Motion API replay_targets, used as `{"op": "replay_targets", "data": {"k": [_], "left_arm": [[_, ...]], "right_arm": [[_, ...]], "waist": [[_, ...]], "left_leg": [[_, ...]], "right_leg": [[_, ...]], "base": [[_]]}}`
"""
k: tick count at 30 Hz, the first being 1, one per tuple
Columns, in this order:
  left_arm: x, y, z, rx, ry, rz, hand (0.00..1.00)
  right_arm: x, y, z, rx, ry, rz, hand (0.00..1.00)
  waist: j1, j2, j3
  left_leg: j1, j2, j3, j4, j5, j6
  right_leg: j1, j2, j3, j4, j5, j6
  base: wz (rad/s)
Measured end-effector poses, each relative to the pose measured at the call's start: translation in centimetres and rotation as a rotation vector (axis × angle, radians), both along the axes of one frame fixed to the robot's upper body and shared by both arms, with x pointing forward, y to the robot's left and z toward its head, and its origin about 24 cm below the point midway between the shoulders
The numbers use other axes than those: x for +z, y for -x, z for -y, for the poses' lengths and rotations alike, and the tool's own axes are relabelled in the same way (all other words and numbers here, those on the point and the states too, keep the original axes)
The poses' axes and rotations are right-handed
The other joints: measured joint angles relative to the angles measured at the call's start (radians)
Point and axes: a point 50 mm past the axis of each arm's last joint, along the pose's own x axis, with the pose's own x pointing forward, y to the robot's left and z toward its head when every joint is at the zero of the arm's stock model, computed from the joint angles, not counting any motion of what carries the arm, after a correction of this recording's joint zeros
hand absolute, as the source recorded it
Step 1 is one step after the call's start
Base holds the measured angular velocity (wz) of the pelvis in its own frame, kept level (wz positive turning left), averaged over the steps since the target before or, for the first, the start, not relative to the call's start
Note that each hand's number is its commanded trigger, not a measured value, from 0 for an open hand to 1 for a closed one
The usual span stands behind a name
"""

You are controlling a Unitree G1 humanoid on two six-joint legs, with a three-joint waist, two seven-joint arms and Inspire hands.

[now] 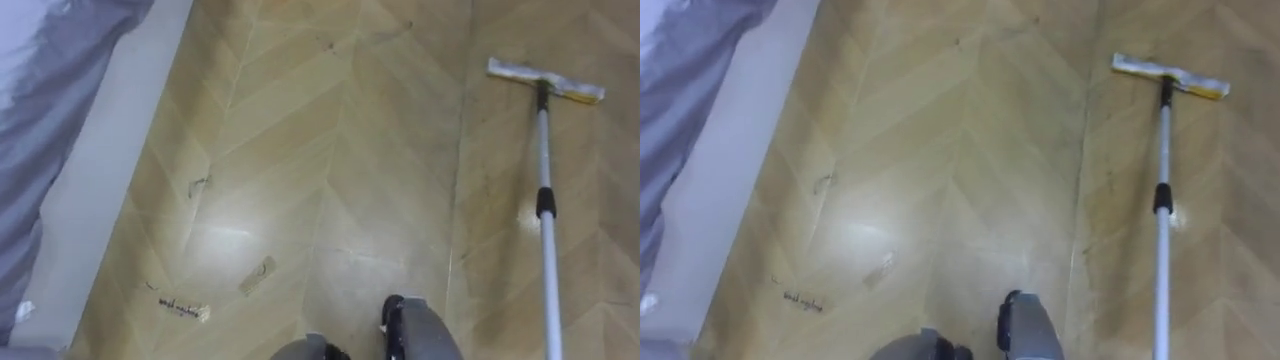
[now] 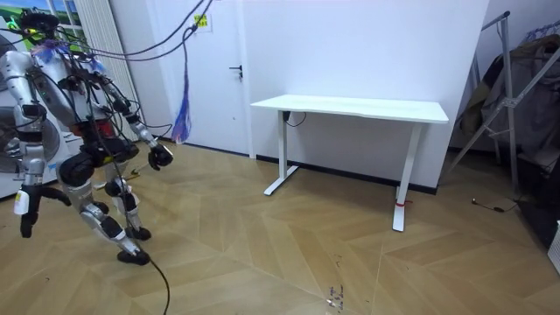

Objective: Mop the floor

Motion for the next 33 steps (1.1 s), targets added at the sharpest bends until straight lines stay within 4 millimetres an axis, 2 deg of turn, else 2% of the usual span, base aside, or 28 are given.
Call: {"op": "replay_targets", "data": {"k": [1,2,3,4,5,6,7,8,9,10,11,12,13,14,15,16,17,18,19,20,21,23,24,26,28,30,31,33], "left_arm": [[0.0,0.2,0.0,0.003,-0.001,-0.009,0.00],[-0.1,0.9,0.0,0.003,-0.002,-0.027,0.00],[-0.2,1.2,0.2,-0.008,-0.001,-0.038,0.00],[-0.2,1.2,0.2,-0.009,-0.001,-0.036,0.00],[-0.2,1.1,0.1,-0.008,-0.006,-0.030,0.00],[0.0,0.7,-0.1,-0.009,-0.011,-0.007,0.00],[0.1,0.6,-0.4,-0.009,-0.017,0.006,0.00],[0.2,0.6,-0.6,-0.012,-0.020,0.009,0.00],[0.2,1.1,-0.9,-0.012,-0.025,0.004,0.00],[0.2,1.5,-1.2,-0.006,-0.026,-0.010,0.00],[0.2,1.6,-1.3,-0.004,-0.024,-0.016,0.00],[0.3,1.3,-1.3,-0.010,-0.016,-0.012,0.00],[0.3,0.8,-1.2,-0.017,0.000,-0.005,0.00],[0.3,0.6,-1.2,-0.019,0.009,-0.003,0.00],[0.3,0.1,-0.9,-0.026,0.024,0.006,0.00],[0.3,-0.2,-0.6,-0.029,0.035,0.017,0.00],[0.3,-0.3,-0.4,-0.028,0.041,0.025,0.00],[0.2,-0.5,-0.1,-0.028,0.050,0.033,0.00],[0.2,-0.5,0.1,-0.024,0.055,0.036,0.00],[0.2,-0.5,0.2,-0.021,0.057,0.036,0.00],[0.1,-0.5,0.3,-0.024,0.059,0.034,0.00],[0.1,-0.5,0.4,-0.039,0.053,0.032,0.00],[0.0,-0.5,0.5,-0.046,0.052,0.025,0.00],[0.0,-0.5,0.7,-0.046,0.057,0.024,0.00],[-0.1,-0.5,1.1,-0.043,0.064,0.020,0.00],[-0.2,-0.3,1.4,-0.039,0.071,0.011,0.00],[-0.3,-0.2,1.5,-0.038,0.072,0.003,0.00],[-0.3,-0.2,1.4,-0.033,0.067,0.002,0.00]], "right_arm": [[0.1,-0.6,0.2,0.008,0.004,0.009,1.00],[0.5,-2.4,0.5,0.026,0.013,0.032,1.00],[1.0,-4.5,1.0,0.037,0.023,0.068,1.00],[1.7,-6.9,1.2,0.051,0.029,0.120,1.00],[2.2,-8.5,1.3,0.056,0.030,0.156,1.00],[3.2,-11.3,1.4,0.055,0.029,0.234,1.00],[4.1,-13.5,1.4,0.052,0.028,0.305,1.00],[4.5,-14.4,1.3,0.058,0.027,0.333,1.00],[5.2,-16.1,1.1,0.061,0.020,0.388,1.00],[5.4,-16.4,1.1,0.041,0.007,0.414,1.00],[5.3,-16.2,1.2,0.030,0.002,0.415,1.00],[5.0,-15.3,1.4,-0.001,-0.007,0.403,1.00],[4.4,-14.0,1.7,-0.028,-0.015,0.380,1.00],[4.2,-13.3,1.7,-0.040,-0.021,0.365,1.00],[3.6,-11.6,2.2,-0.062,-0.023,0.332,1.00],[3.3,-9.4,3.1,-0.076,0.000,0.282,1.00],[3.1,-8.1,3.6,-0.084,0.019,0.247,1.00],[2.6,-5.3,4.0,-0.088,0.052,0.165,1.00],[2.1,-2.8,4.0,-0.092,0.076,0.096,1.00],[1.8,-1.5,3.8,-0.098,0.079,0.065,1.00],[1.4,0.3,3.3,-0.107,0.083,0.021,1.00],[0.5,1.3,1.3,-0.111,0.050,0.001,1.00],[-0.1,1.8,0.1,-0.115,0.021,-0.004,1.00],[-0.6,2.2,-1.3,-0.124,-0.012,-0.009,1.00],[-0.8,2.3,-1.9,-0.121,-0.030,-0.013,1.00],[-0.8,2.3,-1.9,-0.123,-0.032,-0.017,1.00],[-0.7,2.0,-1.8,-0.121,-0.033,-0.016,1.00],[-0.6,0.6,-1.7,-0.117,-0.034,0.000,1.00]], "waist": [[0.002,-0.004,0.0012],[0.012,-0.016,0.0008],[0.036,-0.032,0.0084],[0.061,-0.048,0.0090],[0.069,-0.056,0.0098],[0.085,-0.070,0.0186],[0.104,-0.079,0.0239],[0.112,-0.086,0.0259],[0.119,-0.088,0.0276],[0.111,-0.091,0.0232],[0.104,-0.090,0.0160],[0.096,-0.083,0.0146],[0.096,-0.075,0.0151],[0.097,-0.074,0.0158],[0.095,-0.065,0.0141],[0.088,-0.049,0.0143],[0.080,-0.036,0.0124],[0.070,-0.011,0.0103],[0.053,0.007,0.0074],[0.045,0.016,0.0013],[0.035,0.032,-0.0094],[0.006,0.039,-0.0066],[-0.021,0.039,-0.0060],[-0.042,0.029,-0.0001],[-0.050,0.012,0.0065],[-0.044,0.002,0.0072],[-0.043,-0.003,0.0097],[-0.036,-0.012,0.0102]], "left_leg": [[-0.012,0.010,0.009,0.048,0.012,-0.022],[-0.034,0.028,0.023,0.130,0.041,-0.065],[-0.059,0.043,0.027,0.209,0.092,-0.098],[-0.098,0.052,0.029,0.274,0.145,-0.112],[-0.120,0.054,0.023,0.268,0.139,-0.105],[-0.175,0.061,0.010,0.209,0.123,-0.092],[-0.227,0.074,0.010,0.110,0.126,-0.098],[-0.246,0.080,0.006,0.039,0.133,-0.104],[-0.269,0.090,-0.007,-0.085,0.186,-0.101],[-0.273,0.082,-0.007,-0.123,0.245,-0.087],[-0.262,0.074,-0.003,-0.129,0.256,-0.068],[-0.245,0.072,0.015,-0.128,0.264,-0.039],[-0.233,0.067,0.023,-0.120,0.248,-0.005],[-0.227,0.057,0.025,-0.120,0.239,0.003],[-0.219,0.035,0.022,-0.121,0.223,0.016],[-0.210,0.010,0.022,-0.120,0.213,0.036],[-0.205,-0.004,0.019,-0.117,0.207,0.046],[-0.192,-0.026,0.017,-0.111,0.191,0.061],[-0.176,-0.048,0.010,-0.110,0.178,0.073],[-0.172,-0.057,0.004,-0.111,0.172,0.078],[-0.169,-0.062,-0.009,-0.114,0.160,0.082],[-0.157,-0.066,-0.012,-0.135,0.158,0.084],[-0.143,-0.067,-0.012,-0.149,0.158,0.087],[-0.116,-0.070,-0.011,-0.165,0.153,0.088],[-0.070,-0.071,-0.015,-0.175,0.133,0.081],[-0.037,-0.067,-0.018,-0.171,0.112,0.070],[-0.014,-0.065,-0.023,-0.169,0.101,0.061],[0.016,-0.054,-0.020,-0.167,0.088,0.047]], "right_leg": [[0.004,0.004,0.000,0.015,-0.009,-0.011],[0.012,0.018,0.012,0.041,-0.033,-0.021],[0.023,0.036,0.027,0.054,-0.051,-0.030],[0.028,0.047,0.045,0.059,-0.063,-0.033],[0.028,0.049,0.049,0.059,-0.067,-0.035],[0.029,0.050,0.056,0.059,-0.072,-0.033],[0.036,0.056,0.067,0.055,-0.073,-0.022],[0.041,0.055,0.069,0.053,-0.079,-0.022],[0.061,0.053,0.065,0.051,-0.097,-0.015],[0.088,0.034,0.056,0.054,-0.124,-0.001],[0.102,0.021,0.046,0.054,-0.140,0.009],[0.133,-0.003,0.022,0.052,-0.163,0.024],[0.152,-0.022,0.006,0.049,-0.181,0.035],[0.160,-0.032,0.005,0.052,-0.185,0.041],[0.161,-0.044,0.007,0.071,-0.183,0.046],[0.157,-0.062,0.012,0.122,-0.166,0.075],[0.152,-0.071,0.017,0.150,-0.155,0.089],[0.135,-0.084,0.035,0.213,-0.120,0.104],[0.107,-0.092,0.055,0.275,-0.072,0.108],[0.095,-0.089,0.067,0.300,-0.050,0.110],[0.063,-0.073,0.086,0.323,-0.040,0.110],[0.002,-0.049,0.098,0.292,-0.049,0.109],[-0.024,-0.036,0.093,0.219,-0.050,0.110],[-0.033,-0.026,0.074,0.051,-0.037,0.096],[-0.016,-0.021,0.039,-0.066,0.020,0.053],[0.025,-0.020,0.027,-0.070,0.041,0.031],[0.047,-0.020,0.020,-0.063,0.029,0.017],[0.078,-0.015,0.008,-0.060,0.012,0.006]], "base": [[-0.24],[-0.46],[-0.61],[-0.49],[-0.23],[-0.13],[-0.12],[-0.13],[0.16],[0.42],[0.83],[0.89],[0.76],[0.48],[0.38],[0.44],[0.46],[0.41],[0.34],[0.19],[0.00],[0.04],[0.12],[0.05],[0.00],[-0.05],[0.00],[-0.02]]}}
